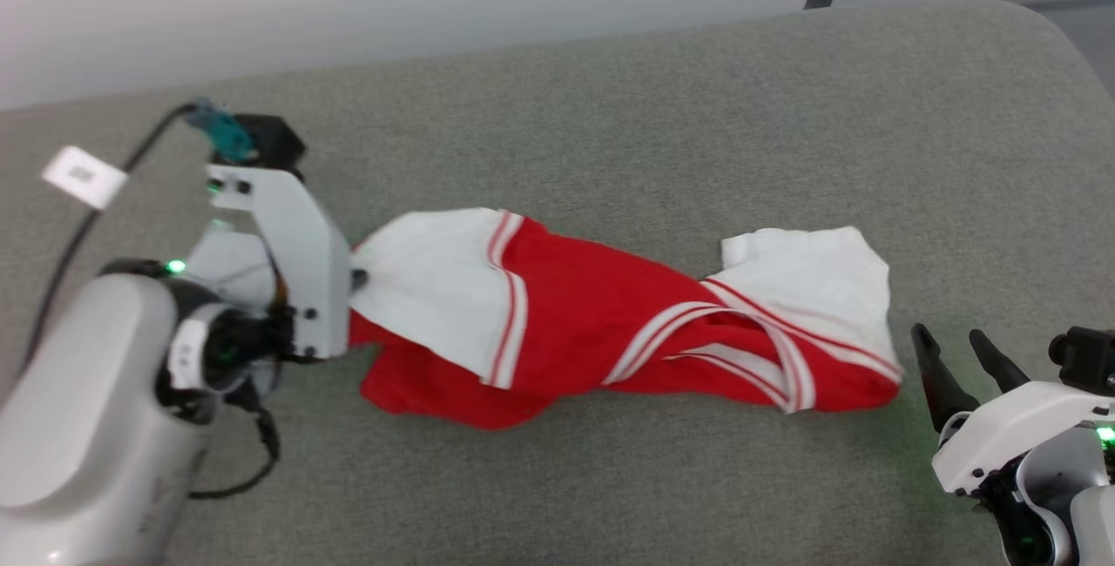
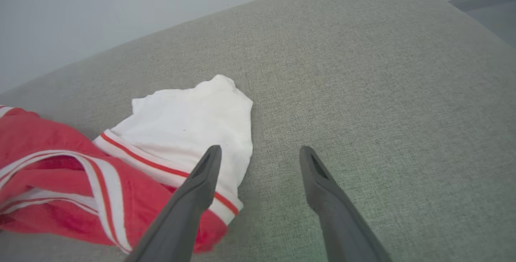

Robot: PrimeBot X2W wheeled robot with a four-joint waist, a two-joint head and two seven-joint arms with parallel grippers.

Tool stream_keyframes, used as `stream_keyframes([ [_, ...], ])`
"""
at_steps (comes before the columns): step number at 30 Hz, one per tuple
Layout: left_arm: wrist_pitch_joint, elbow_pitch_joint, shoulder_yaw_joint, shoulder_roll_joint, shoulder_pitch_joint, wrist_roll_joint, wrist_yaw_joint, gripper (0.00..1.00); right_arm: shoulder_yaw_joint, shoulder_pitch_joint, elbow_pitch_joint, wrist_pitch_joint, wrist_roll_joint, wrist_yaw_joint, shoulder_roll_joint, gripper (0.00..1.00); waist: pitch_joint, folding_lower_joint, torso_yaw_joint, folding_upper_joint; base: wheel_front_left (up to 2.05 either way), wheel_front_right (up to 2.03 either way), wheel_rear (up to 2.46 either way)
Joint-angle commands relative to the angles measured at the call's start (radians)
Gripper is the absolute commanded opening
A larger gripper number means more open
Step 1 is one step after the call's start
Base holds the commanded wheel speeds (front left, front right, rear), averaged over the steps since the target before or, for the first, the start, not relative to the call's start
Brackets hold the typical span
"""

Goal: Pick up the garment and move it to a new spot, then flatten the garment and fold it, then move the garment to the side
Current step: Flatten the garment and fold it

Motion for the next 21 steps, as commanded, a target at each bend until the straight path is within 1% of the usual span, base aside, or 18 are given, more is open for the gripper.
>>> stream_keyframes([
  [1, 0.001, -0.011, 0.017, 0.016, 0.003, 0.001, 0.013, 0.0, -0.004, 0.005, 0.0, 0.003, -0.003, -0.001, -0.004, 1.0, -0.004, 0.0, 0.009, -0.0001, 0.0, 0.0, 0.0],
  [8, 0.004, -0.075, 0.1, 0.106, 0.055, -0.007, 0.059, 0.0, -0.007, 0.016, -0.005, 0.011, -0.006, -0.001, -0.01, 1.0, -0.012, 0.0, 0.034, -0.0001, 0.0, 0.0, 0.0],
  [12, 0.014, -0.111, 0.152, 0.163, 0.116, -0.013, 0.098, 0.0, -0.01, 0.021, -0.008, 0.018, -0.007, -0.001, -0.013, 1.0, -0.015, 0.0, 0.048, -0.0001, 0.0, 0.0, 0.0],
  [15, 0.021, -0.137, 0.182, 0.195, 0.176, -0.018, 0.124, 0.0, -0.014, 0.023, -0.011, 0.021, -0.009, -0.001, -0.014, 1.0, -0.016, 0.0, 0.059, -0.0001, 0.0, 0.0, 0.0],
  [17, 0.019, -0.152, 0.196, 0.209, 0.216, -0.021, 0.136, 0.0, -0.014, 0.021, -0.013, 0.024, -0.009, -0.001, -0.013, 1.0, -0.014, 0.0, 0.065, -0.0001, 0.0, 0.0, 0.0],
  [21, 0.004, -0.16, 0.208, 0.197, 0.285, -0.039, 0.148, 0.0, -0.011, 0.016, -0.014, 0.031, -0.006, -0.001, -0.011, 1.0, -0.009, 0.0, 0.078, -0.0001, 0.0, 0.0, 0.0],
])
